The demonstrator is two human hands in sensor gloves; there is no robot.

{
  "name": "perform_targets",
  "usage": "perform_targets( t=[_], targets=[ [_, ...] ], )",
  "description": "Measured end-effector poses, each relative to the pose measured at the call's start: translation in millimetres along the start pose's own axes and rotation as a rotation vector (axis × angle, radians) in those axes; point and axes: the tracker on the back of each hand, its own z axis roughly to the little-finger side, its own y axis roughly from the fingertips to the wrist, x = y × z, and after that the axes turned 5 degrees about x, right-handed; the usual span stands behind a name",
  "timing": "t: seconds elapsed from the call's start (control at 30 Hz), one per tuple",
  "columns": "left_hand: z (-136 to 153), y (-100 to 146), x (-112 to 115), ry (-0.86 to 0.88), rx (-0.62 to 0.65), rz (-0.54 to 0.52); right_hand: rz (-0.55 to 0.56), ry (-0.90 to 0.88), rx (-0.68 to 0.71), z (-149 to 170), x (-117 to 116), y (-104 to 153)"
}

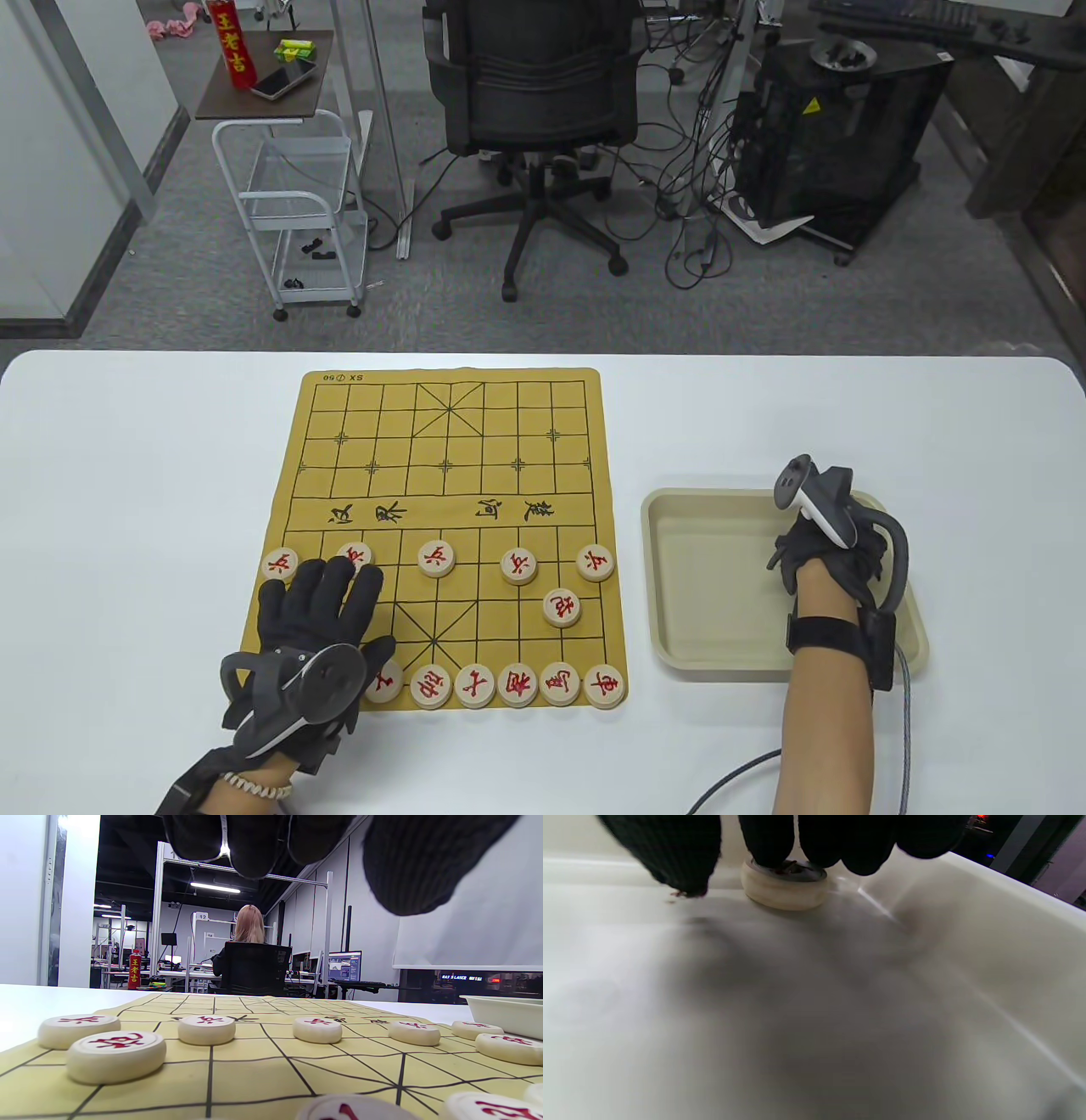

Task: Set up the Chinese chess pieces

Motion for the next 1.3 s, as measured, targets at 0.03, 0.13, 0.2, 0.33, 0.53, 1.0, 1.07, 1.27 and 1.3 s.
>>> perform_targets(
  t=[0.03, 0.13, 0.2, 0.33, 0.53, 1.0, 1.07, 1.27, 1.3],
  targets=[
    [0.0, -0.1, 0.1, 0.001, -0.001, 0.001, -0.006, -0.009, -0.004, 0.2, -0.6, -1.6],
    [-0.2, -0.5, 0.8, 0.0, -0.002, 0.009, 0.0, -0.016, -0.024, 1.0, -2.9, -7.0],
    [-0.2, -0.6, 0.8, 0.003, -0.003, 0.015, 0.026, -0.027, -0.035, 1.4, -5.3, -10.4],
    [0.6, -1.1, 1.2, 0.008, -0.007, 0.017, 0.096, 0.018, -0.024, -0.1, -7.1, -13.6],
    [0.7, -1.6, 1.3, 0.01, -0.005, 0.014, 0.155, 0.046, -0.01, 0.2, -7.8, -11.8],
    [0.9, -0.2, 3.0, 0.052, 0.017, 0.009, 0.427, -0.047, 0.261, -36.5, 15.5, 81.0],
    [-0.5, 0.7, 1.9, 0.063, 0.029, 0.0, 0.489, -0.06, 0.337, -52.5, 20.7, 109.9],
    [-1.6, 2.7, 0.9, 0.068, 0.05, -0.017, 0.617, -0.119, 0.589, -103.4, 24.6, 197.1],
    [-1.7, 2.8, 0.8, 0.068, 0.052, -0.016, 0.632, -0.133, 0.623, -111.2, 23.3, 209.8]
  ],
)
